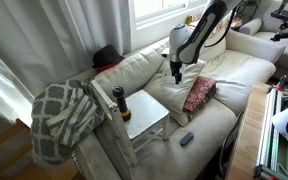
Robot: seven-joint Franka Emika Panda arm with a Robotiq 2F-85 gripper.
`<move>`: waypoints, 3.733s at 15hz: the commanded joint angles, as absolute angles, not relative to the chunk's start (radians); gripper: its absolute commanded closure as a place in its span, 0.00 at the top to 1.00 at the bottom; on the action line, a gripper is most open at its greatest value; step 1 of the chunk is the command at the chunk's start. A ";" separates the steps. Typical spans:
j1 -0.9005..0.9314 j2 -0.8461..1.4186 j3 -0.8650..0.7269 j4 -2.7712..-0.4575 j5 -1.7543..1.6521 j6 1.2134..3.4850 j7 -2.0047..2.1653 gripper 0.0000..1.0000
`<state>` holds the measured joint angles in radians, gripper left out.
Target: Put the chair, then place the torch in it
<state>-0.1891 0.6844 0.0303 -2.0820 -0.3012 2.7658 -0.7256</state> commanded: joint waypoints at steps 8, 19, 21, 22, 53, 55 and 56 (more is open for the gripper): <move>-0.213 0.880 0.045 -1.915 -0.294 2.869 -0.723 0.54; -0.193 0.967 -0.007 -1.837 -0.309 2.933 -0.654 0.15; -0.191 0.974 -0.012 -1.833 -0.312 2.945 -0.641 0.09; -0.190 0.972 -0.014 -1.835 -0.313 2.947 -0.633 0.04; -0.246 0.535 0.122 -2.149 -0.319 2.828 -0.941 0.03; -0.238 0.508 0.121 -2.164 -0.317 2.823 -0.960 0.03; -0.235 0.499 0.118 -2.167 -0.316 2.824 -0.966 0.03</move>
<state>-0.2503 0.5687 0.1266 -2.1201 -0.3236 2.8539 -0.9308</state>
